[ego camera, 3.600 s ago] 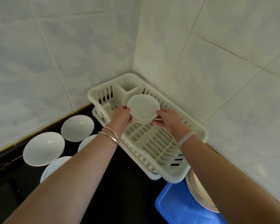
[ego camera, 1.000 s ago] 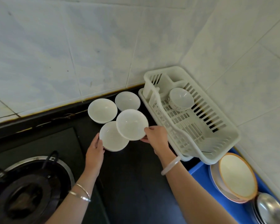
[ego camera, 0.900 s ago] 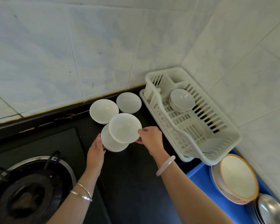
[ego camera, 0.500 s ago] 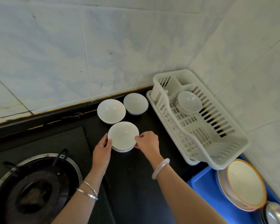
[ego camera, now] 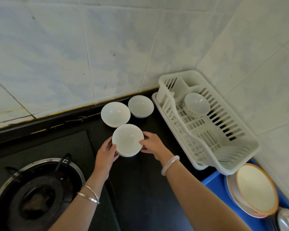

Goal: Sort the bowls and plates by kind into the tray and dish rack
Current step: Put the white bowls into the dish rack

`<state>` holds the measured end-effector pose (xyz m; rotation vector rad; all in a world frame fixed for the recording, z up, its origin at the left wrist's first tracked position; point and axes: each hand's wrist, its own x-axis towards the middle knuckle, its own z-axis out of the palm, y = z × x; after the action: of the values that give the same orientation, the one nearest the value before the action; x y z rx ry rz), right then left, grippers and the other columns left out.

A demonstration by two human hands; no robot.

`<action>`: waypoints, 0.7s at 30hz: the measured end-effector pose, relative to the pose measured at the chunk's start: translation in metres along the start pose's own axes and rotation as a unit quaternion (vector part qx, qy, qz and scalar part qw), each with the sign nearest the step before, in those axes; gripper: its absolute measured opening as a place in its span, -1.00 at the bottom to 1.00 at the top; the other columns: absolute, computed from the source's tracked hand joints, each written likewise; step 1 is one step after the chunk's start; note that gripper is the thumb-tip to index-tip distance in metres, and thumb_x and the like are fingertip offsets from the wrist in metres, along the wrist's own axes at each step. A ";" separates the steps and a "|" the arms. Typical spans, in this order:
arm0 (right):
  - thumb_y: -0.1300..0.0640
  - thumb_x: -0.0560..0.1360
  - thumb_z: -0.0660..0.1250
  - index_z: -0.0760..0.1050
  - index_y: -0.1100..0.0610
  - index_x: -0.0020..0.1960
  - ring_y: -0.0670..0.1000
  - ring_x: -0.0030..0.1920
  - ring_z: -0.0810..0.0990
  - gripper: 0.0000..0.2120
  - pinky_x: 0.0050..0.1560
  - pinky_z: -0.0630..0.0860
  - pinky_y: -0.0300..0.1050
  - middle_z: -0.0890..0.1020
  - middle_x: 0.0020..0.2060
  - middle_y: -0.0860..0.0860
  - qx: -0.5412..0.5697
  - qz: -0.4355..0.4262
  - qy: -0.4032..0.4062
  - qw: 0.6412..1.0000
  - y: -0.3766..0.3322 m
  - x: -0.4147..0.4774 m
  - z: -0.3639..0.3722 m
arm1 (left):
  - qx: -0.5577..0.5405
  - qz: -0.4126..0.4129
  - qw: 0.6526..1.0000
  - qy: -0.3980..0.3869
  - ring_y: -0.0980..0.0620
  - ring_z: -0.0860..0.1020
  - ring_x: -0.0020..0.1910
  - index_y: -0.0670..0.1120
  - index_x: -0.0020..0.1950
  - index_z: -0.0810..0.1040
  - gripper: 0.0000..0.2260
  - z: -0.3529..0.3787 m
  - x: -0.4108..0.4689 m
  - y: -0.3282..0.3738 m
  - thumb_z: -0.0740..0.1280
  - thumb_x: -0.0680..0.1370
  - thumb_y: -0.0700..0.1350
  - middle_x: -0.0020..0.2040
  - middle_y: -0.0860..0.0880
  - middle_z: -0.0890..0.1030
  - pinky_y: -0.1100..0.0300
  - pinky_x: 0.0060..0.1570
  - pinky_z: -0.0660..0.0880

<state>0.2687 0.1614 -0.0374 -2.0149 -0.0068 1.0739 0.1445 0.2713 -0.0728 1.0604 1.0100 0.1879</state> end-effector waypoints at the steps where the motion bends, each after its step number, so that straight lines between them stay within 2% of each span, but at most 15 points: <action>1: 0.19 0.50 0.32 0.36 0.03 0.38 0.09 0.17 0.55 -0.54 0.05 0.60 -0.01 0.53 0.21 0.06 0.003 -0.008 0.006 1.000 0.000 0.000 0.001 | -0.002 -0.001 1.000 -0.002 -0.06 0.47 0.26 0.03 0.36 0.39 -0.63 0.000 -0.002 0.001 0.23 0.56 -0.19 0.30 -0.05 0.50 0.04 0.10 0.48; 4: 0.01 0.54 0.27 0.46 0.04 0.27 -0.03 -0.03 0.59 -0.68 -0.12 0.60 -0.13 0.59 -0.05 -0.06 0.035 -0.028 0.047 0.998 0.002 -0.008 -0.004 | 0.014 0.014 0.999 -0.025 -0.04 0.49 0.24 0.06 0.34 0.42 -0.64 0.004 -0.009 0.010 0.25 0.56 -0.19 0.24 -0.01 0.53 0.14 0.00 0.52; 6: -0.05 0.55 0.24 0.50 -0.02 0.16 -0.08 -0.13 0.59 -0.77 -0.22 0.58 -0.20 0.57 -0.17 -0.11 0.062 -0.050 0.078 0.994 0.001 -0.017 -0.015 | 0.026 0.028 0.998 -0.039 -0.02 0.51 0.20 0.09 0.32 0.43 -0.64 0.011 -0.015 0.020 0.26 0.55 -0.18 0.18 0.03 0.55 0.19 -0.08 0.53; 8: -0.08 0.55 0.21 0.52 -0.04 0.00 -0.07 -0.13 0.62 -0.83 -0.19 0.61 -0.17 0.61 -0.18 -0.08 0.073 -0.075 0.098 0.990 -0.004 -0.028 -0.033 | 0.032 0.044 0.997 -0.058 0.01 0.52 0.17 0.12 0.32 0.43 -0.63 0.023 -0.021 0.034 0.27 0.55 -0.17 0.12 0.09 0.56 0.21 -0.12 0.54; 10: -0.10 0.54 0.19 0.50 -0.06 -0.14 -0.04 -0.13 0.64 -0.81 -0.14 0.64 -0.12 0.63 -0.20 -0.05 0.084 -0.090 0.120 0.985 -0.016 -0.043 -0.055 | 0.040 0.060 0.994 -0.084 0.04 0.53 0.14 0.12 0.32 0.43 -0.63 0.041 -0.027 0.051 0.28 0.54 -0.15 0.10 0.10 0.57 0.25 -0.18 0.55; 14: -0.08 0.55 0.16 0.45 -0.09 -0.14 0.04 -0.10 0.64 -0.84 -0.16 0.63 -0.06 0.63 -0.10 -0.01 0.058 -0.131 0.168 0.975 -0.033 -0.070 -0.114 | 0.062 0.081 0.983 -0.151 0.06 0.53 0.11 0.11 0.31 0.42 -0.63 0.092 -0.038 0.082 0.28 0.53 -0.16 0.07 0.11 0.56 0.26 -0.19 0.55; 17: -0.17 0.56 0.09 0.49 -0.04 -0.14 0.06 -0.13 0.66 -0.70 -0.29 0.58 -0.15 0.64 -0.09 0.03 0.092 -0.102 0.208 0.968 -0.032 -0.081 -0.163 | 0.093 0.103 0.970 -0.198 0.07 0.53 0.10 0.11 0.32 0.39 -0.62 0.144 -0.046 0.095 0.26 0.53 -0.18 0.02 0.15 0.53 0.30 -0.21 0.54; 21: -0.26 0.56 0.01 0.49 0.06 -0.16 0.06 -0.19 0.62 -0.53 -0.27 0.55 -0.11 0.60 -0.20 0.04 0.108 -0.046 0.229 0.966 -0.017 -0.084 -0.226 | 0.120 0.078 0.953 -0.266 -0.02 0.52 0.17 0.03 0.38 0.35 -0.59 0.215 -0.051 0.096 0.23 0.55 -0.22 0.16 0.01 0.50 0.24 -0.15 0.55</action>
<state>0.3770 -0.0083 0.0963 -1.9961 0.2467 0.5074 0.3106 0.1553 0.0576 1.3224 0.4661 -0.0973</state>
